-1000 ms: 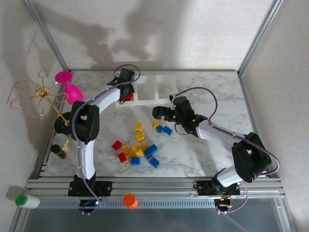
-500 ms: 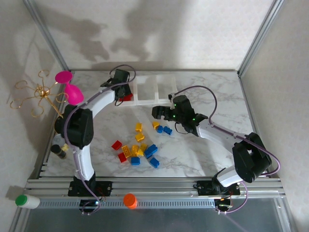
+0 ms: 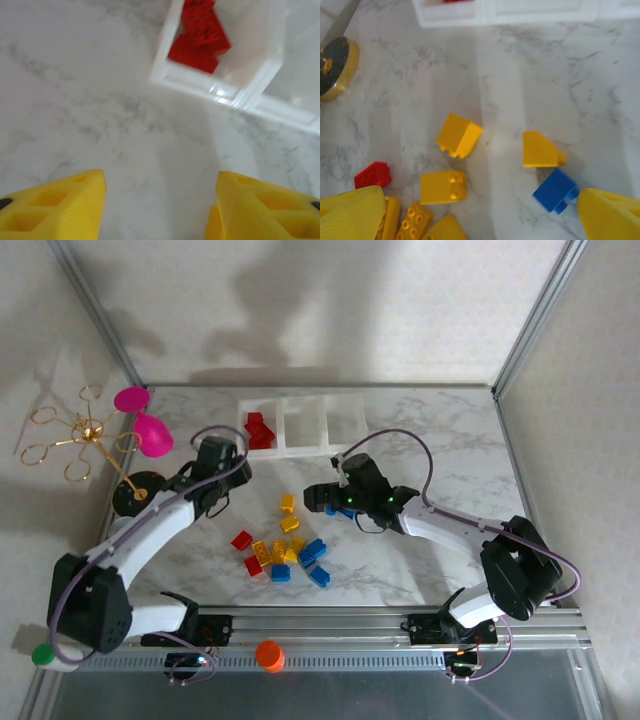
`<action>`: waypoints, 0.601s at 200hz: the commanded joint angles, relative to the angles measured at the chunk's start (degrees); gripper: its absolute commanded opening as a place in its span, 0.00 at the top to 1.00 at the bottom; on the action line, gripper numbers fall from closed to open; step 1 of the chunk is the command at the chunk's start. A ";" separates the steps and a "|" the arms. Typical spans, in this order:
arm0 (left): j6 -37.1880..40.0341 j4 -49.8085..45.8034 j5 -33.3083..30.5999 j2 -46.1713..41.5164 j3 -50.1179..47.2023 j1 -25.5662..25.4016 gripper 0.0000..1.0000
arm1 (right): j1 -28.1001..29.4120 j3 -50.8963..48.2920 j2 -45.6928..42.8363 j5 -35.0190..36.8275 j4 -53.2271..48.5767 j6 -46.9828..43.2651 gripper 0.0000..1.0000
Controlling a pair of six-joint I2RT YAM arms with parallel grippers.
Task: Sort the legos into containers by color
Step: Place the lego in the container, then pick up the lego from the bottom-left of the table.
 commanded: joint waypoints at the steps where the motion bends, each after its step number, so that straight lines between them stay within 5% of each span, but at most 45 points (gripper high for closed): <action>1: -5.32 -3.06 -4.07 -5.16 -5.65 -1.27 0.39 | 1.73 -1.69 -0.84 1.09 0.19 0.45 0.01; 64: -16.90 -9.01 -8.46 -12.29 -14.99 -9.58 0.34 | 7.05 -5.36 0.64 4.38 4.28 3.88 0.01; 120: -21.52 -7.00 -5.34 -12.32 -21.43 -13.04 0.31 | 7.90 -6.30 2.48 3.75 7.08 5.34 0.01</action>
